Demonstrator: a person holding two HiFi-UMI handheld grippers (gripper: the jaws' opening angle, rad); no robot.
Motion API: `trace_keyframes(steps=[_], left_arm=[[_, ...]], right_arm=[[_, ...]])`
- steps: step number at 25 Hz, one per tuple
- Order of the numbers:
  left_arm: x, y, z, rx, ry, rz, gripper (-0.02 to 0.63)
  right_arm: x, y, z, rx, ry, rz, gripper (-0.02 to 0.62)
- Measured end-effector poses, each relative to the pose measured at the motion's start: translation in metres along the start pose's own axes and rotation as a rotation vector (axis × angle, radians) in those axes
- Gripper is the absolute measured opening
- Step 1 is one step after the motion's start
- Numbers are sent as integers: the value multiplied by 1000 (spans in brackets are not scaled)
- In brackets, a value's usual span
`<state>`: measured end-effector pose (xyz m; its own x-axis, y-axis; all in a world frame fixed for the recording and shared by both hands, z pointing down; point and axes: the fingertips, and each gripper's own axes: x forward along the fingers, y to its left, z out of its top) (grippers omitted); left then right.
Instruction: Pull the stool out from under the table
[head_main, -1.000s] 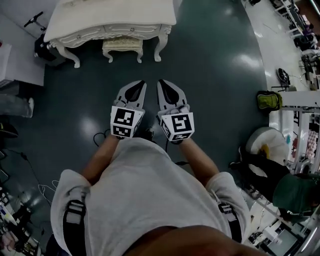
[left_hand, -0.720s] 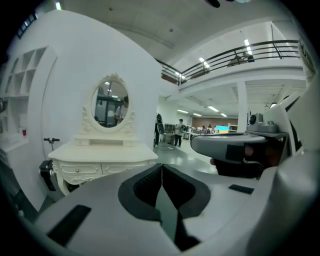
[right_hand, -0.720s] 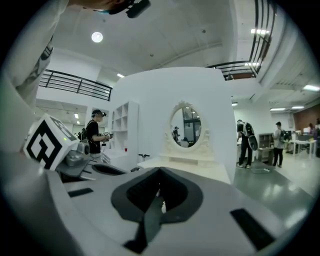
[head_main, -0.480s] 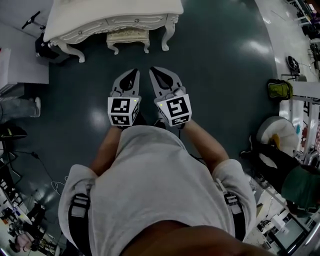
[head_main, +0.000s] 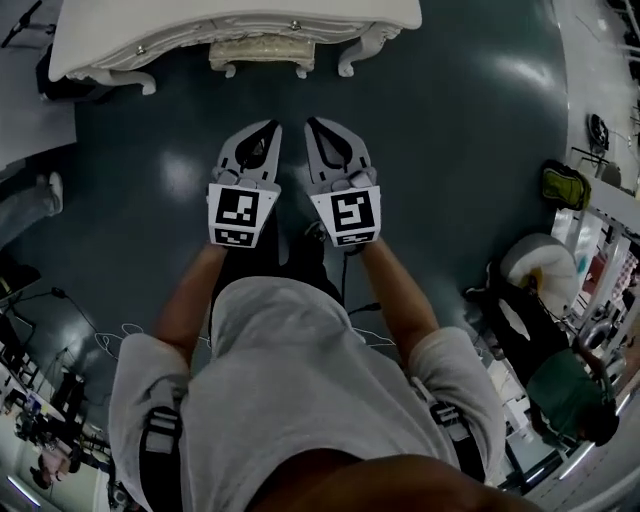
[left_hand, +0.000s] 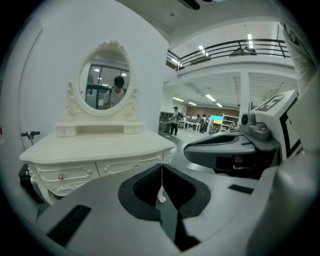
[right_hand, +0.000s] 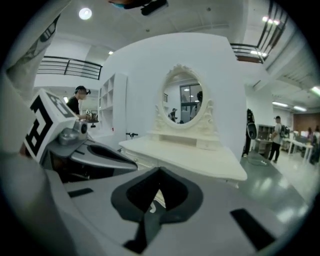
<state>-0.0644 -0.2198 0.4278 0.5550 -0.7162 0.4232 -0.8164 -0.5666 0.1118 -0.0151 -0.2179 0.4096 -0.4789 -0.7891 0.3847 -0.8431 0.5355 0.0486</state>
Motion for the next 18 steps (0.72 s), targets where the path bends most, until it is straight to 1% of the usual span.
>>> trace_keyframes(steps=[1, 3, 4, 5, 6, 9, 11, 12, 14, 15, 16, 18], left_arm=[[11, 10, -8, -4, 3, 7, 9], [37, 33, -24, -9, 3, 20, 9], [47, 42, -32, -12, 6, 27, 9], [55, 49, -41, -16, 14, 35, 9], [61, 54, -50, -18, 22, 46, 9], [79, 75, -69, -4, 33, 80, 9], [90, 90, -87, 6, 45, 88, 9], [95, 95, -99, 7, 57, 85, 9], [106, 101, -129, 7, 96, 70, 9], [111, 104, -145, 10, 118, 62, 9], [116, 108, -160, 16, 137, 57, 9], [126, 116, -186, 33, 162, 64, 9]], right_arm=[[15, 0, -10, -85, 23, -3, 12], [46, -1, -25, -338, 41, -35, 12], [60, -1, -32, -434, 33, -46, 12], [69, 0, -39, -472, 28, -42, 12], [75, 1, -46, -456, 29, -26, 12], [97, -6, -66, -305, 49, 3, 12], [116, -6, -87, -224, 99, 19, 12], [125, -4, -101, -213, 140, 38, 12], [143, 2, -125, -266, 195, 68, 12], [151, 5, -133, -296, 197, 70, 12], [160, 7, -140, -298, 190, 68, 12], [175, 5, -156, -216, 176, 66, 12]])
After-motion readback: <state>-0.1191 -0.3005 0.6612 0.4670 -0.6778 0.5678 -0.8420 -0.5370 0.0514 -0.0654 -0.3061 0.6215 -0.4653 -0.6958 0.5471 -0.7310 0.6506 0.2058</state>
